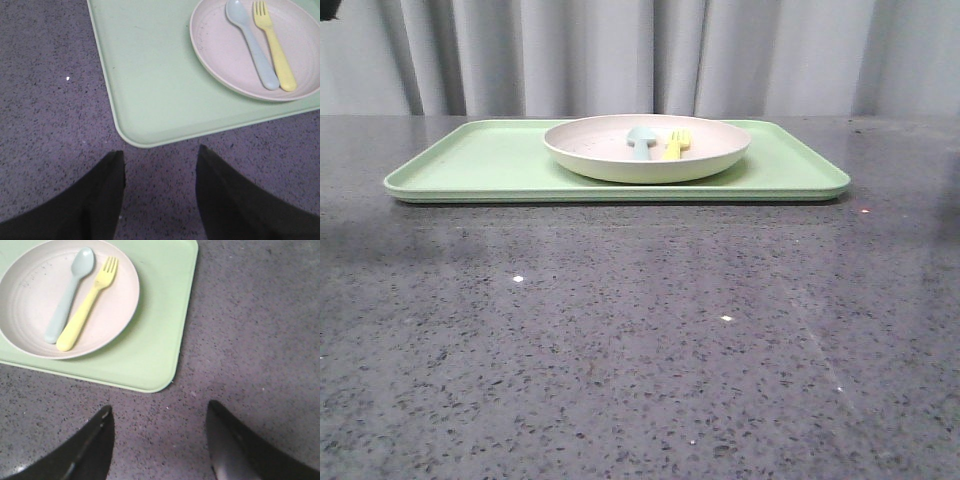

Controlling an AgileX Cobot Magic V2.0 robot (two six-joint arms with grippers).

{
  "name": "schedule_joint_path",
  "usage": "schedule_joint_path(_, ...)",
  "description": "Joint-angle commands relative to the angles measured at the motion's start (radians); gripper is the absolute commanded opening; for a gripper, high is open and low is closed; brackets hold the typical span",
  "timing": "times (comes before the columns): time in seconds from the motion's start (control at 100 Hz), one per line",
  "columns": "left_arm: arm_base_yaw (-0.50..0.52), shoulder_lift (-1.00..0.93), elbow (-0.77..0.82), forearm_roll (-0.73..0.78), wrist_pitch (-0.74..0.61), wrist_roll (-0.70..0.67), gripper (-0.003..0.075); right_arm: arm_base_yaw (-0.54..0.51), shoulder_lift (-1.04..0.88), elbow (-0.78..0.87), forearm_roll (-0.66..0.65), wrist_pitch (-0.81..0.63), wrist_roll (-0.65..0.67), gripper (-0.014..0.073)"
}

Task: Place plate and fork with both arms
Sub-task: 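Move the right gripper down over the yellow fork on the plate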

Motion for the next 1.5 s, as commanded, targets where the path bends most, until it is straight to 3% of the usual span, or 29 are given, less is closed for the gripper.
schedule_joint_path(0.0, 0.001, -0.084, 0.022, 0.005, -0.069, -0.010, 0.0332, 0.019, 0.046, -0.103, 0.000, -0.016, -0.003, 0.0423)
schedule_joint_path(0.49, 0.001, -0.395, 0.226, 0.042, -0.068, -0.010, 0.0332, 0.084, 0.414, -0.537, 0.087, 0.160, 0.026, 0.0423)
schedule_joint_path(0.9, 0.001, -0.428, 0.237, 0.015, -0.061, -0.010, 0.0332, 0.126, 0.732, -0.857, 0.067, 0.302, 0.099, 0.0423)
schedule_joint_path(1.22, 0.001, -0.428, 0.237, 0.013, -0.057, -0.010, 0.0332, 0.168, 0.840, -0.949, -0.026, 0.315, 0.188, 0.0423)
schedule_joint_path(1.49, 0.001, -0.428, 0.237, 0.013, -0.038, -0.010, 0.0332, 0.169, 0.889, -0.955, -0.031, 0.324, 0.224, 0.0423)
